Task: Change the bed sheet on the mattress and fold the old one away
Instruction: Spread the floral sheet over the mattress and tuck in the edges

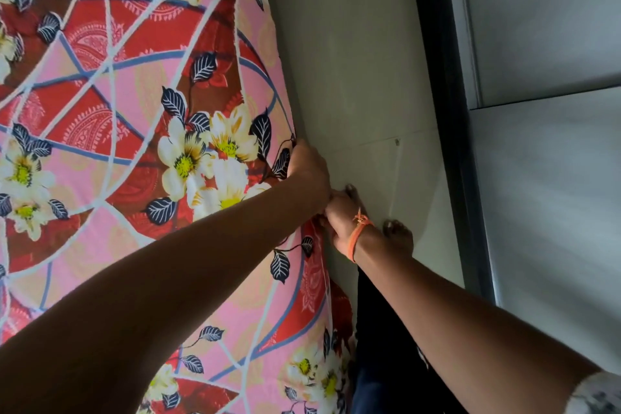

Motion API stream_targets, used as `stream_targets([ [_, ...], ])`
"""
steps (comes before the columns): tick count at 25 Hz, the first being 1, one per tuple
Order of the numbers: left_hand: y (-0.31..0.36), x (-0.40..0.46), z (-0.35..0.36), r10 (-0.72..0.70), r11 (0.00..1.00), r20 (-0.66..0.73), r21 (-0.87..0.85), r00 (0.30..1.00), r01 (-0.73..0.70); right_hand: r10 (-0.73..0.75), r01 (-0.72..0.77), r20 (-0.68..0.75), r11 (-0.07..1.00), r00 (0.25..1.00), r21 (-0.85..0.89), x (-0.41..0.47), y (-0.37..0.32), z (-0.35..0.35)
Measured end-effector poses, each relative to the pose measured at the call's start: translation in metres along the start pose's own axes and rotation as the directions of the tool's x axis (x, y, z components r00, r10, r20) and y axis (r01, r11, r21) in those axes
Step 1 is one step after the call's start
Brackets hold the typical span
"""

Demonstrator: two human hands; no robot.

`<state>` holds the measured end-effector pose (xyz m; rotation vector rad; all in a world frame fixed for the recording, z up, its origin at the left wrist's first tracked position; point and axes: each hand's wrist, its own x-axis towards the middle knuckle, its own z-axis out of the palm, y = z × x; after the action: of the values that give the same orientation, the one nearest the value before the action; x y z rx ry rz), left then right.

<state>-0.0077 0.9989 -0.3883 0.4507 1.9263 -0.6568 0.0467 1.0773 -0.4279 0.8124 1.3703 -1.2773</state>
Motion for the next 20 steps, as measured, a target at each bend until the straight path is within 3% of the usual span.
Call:
stream_targets([
  [3, -0.009, 0.010, -0.002, -0.004, 0.999, 0.063, -0.042, 0.998, 0.007, 0.119, -0.115, 0.107, 0.993, 0.987, -0.036, 0.010, -0.006, -0.004],
  [6, -0.016, 0.017, 0.005, 0.037, 0.994, -0.042, -0.102, 0.998, -0.041, 0.145, -0.135, 0.084, 0.984, 0.986, -0.117, 0.020, -0.013, 0.004],
  [10, -0.010, 0.017, 0.011, 0.009, 0.989, -0.075, -0.146, 0.997, -0.020, 0.083, -0.078, -0.051, 0.992, 0.995, 0.096, 0.009, -0.007, 0.010],
  [12, -0.007, 0.017, 0.009, 0.020, 0.993, -0.088, -0.112, 0.996, -0.029, 0.070, -0.054, -0.056, 0.965, 0.996, 0.258, 0.011, -0.001, 0.007],
  [14, -0.004, 0.019, 0.009, 0.023, 0.993, -0.081, -0.110, 0.996, -0.032, 0.065, -0.051, -0.037, 0.951, 0.997, 0.305, 0.006, -0.001, 0.005],
  [17, 0.013, 0.006, 0.012, -0.014, 0.992, -0.044, -0.125, 0.999, 0.009, -0.010, -0.004, 0.055, 0.967, 0.998, 0.254, -0.007, -0.003, -0.002],
  [19, 0.031, -0.016, 0.016, -0.032, 0.993, -0.038, -0.115, 0.999, 0.028, -0.080, 0.080, 0.050, 0.997, 0.996, 0.011, -0.009, 0.008, -0.018],
  [20, 0.043, -0.030, 0.021, -0.034, 0.995, -0.067, -0.094, 0.997, 0.028, -0.046, 0.050, 0.025, 0.989, 0.999, -0.138, -0.008, 0.022, -0.031],
])
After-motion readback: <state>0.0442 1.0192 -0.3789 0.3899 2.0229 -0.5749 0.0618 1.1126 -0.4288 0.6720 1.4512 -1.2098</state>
